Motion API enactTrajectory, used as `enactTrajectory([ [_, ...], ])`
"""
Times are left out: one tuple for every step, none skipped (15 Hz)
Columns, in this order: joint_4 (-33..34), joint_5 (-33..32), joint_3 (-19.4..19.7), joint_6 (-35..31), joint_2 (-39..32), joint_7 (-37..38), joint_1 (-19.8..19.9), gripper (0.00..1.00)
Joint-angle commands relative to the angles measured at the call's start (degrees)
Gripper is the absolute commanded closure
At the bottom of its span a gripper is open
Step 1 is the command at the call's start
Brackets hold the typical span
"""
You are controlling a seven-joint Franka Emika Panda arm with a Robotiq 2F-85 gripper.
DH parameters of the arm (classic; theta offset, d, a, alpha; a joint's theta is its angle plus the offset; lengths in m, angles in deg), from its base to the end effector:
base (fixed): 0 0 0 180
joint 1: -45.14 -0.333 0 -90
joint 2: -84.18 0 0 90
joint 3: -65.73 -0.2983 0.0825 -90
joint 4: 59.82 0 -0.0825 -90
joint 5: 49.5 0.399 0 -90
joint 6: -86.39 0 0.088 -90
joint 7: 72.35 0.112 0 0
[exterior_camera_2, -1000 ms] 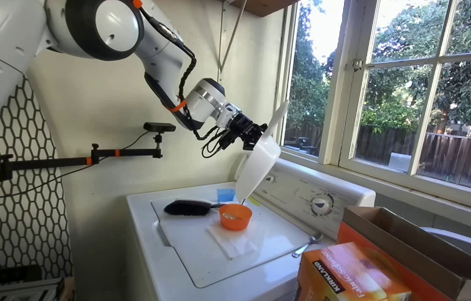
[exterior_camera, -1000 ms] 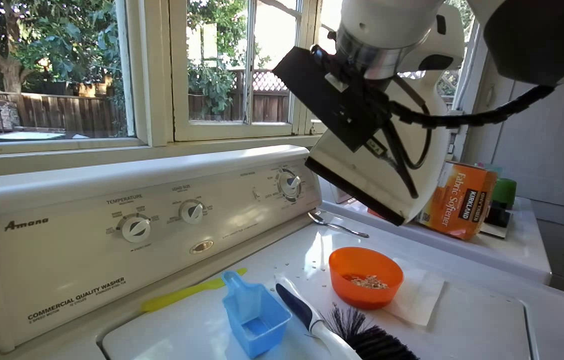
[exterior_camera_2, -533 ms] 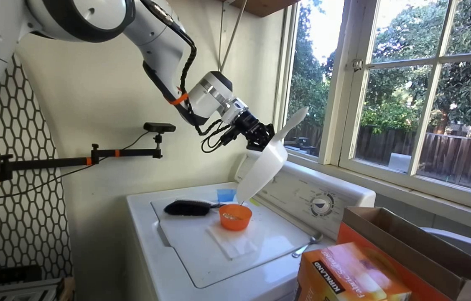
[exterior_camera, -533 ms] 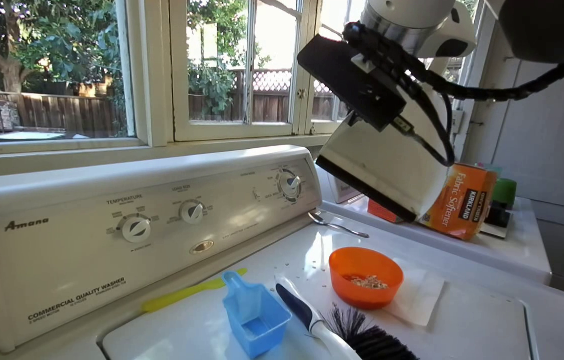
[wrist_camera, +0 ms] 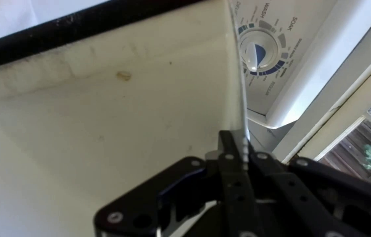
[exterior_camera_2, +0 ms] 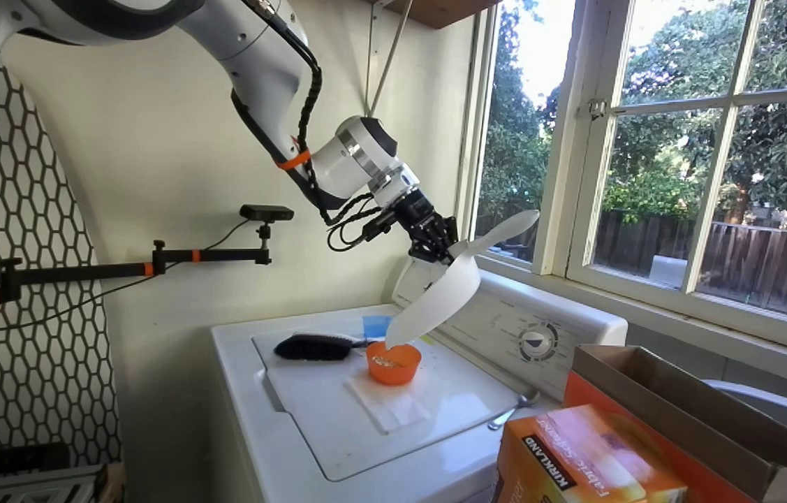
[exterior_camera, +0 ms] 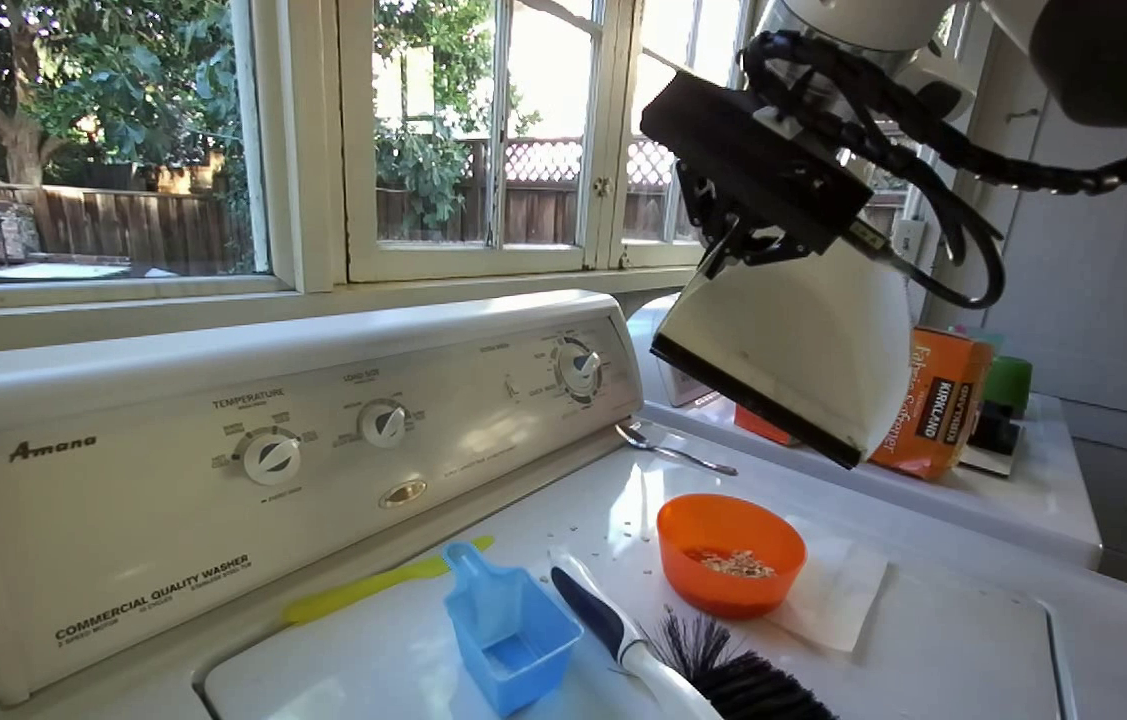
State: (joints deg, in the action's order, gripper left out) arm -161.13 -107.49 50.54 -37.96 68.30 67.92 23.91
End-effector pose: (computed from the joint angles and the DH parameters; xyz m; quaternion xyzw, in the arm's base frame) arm 0.5621 0.3547 0.4095 -0.7363 0.5516 -0.3881 0.0544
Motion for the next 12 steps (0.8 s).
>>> enactTrajectory([
  [-5.1, 5.8, 0.0, -4.4, 3.5, -4.2, 1.8, 0.99],
  [-6.0, 7.1, 0.2, -5.0, 4.0, -5.0, 2.1, 0.99],
  [-6.9, 8.8, 0.3, -5.8, 4.5, -6.0, 2.5, 0.99],
  [-7.7, 10.2, 0.4, -6.2, 4.8, -7.1, 2.7, 0.99],
  [-8.3, 11.9, 0.4, -6.7, 5.1, -8.8, 2.9, 0.99],
  [-9.0, 13.1, 0.5, -6.9, 5.4, -10.1, 2.9, 0.99],
  [-9.7, 14.4, 0.6, -6.8, 5.8, -11.3, 3.0, 0.99],
  [-10.4, 15.5, 0.8, -6.1, 6.2, -12.0, 3.0, 0.99],
  [-11.3, 16.4, 1.1, -6.2, 6.7, -12.3, 3.1, 0.99],
  [-12.0, 17.3, 1.2, -5.7, 7.0, -12.6, 3.1, 0.99],
  [-12.9, 18.2, 1.4, -5.4, 7.4, -13.1, 3.1, 0.99],
  [-13.9, 19.0, 1.6, -5.9, 7.8, -13.2, 3.3, 0.99],
])
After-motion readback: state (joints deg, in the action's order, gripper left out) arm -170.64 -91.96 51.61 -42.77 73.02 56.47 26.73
